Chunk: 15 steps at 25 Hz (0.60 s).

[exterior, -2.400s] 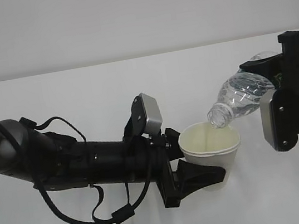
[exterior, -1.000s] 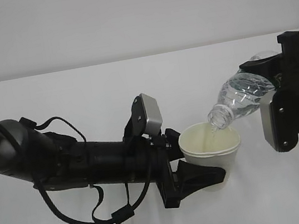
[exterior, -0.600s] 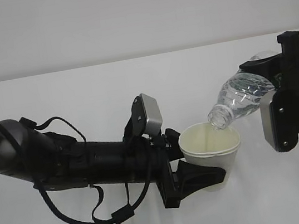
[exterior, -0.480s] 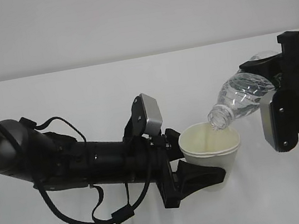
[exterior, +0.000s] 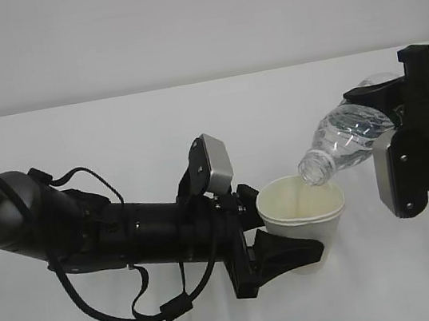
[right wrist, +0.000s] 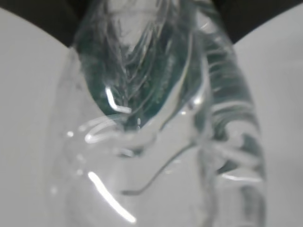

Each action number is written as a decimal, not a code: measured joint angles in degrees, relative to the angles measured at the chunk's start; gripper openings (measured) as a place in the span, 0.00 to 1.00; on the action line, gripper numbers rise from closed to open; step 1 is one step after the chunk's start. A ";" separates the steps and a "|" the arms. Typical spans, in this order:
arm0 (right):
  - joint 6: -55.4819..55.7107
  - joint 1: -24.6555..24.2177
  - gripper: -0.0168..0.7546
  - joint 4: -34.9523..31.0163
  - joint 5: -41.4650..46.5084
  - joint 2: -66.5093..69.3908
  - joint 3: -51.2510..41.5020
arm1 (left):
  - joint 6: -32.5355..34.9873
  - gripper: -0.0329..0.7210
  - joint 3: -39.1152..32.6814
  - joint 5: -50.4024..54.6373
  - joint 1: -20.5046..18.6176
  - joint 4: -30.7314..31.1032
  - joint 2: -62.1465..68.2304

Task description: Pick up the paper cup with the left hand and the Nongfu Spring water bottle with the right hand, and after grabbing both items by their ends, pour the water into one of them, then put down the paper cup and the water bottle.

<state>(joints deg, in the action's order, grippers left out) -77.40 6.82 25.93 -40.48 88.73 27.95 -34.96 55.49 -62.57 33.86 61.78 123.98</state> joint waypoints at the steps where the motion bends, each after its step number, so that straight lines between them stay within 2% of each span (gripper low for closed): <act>1: 0.00 0.00 0.48 0.00 0.00 0.00 0.00 | 0.00 0.68 0.00 0.00 0.00 0.00 0.00; 15: -0.26 0.00 0.48 0.00 0.00 0.00 0.00 | 0.00 0.68 0.00 0.00 0.00 0.12 0.00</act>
<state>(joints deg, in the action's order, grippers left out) -77.66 6.82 25.93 -40.48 88.73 27.95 -34.96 55.49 -62.57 33.86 61.91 123.98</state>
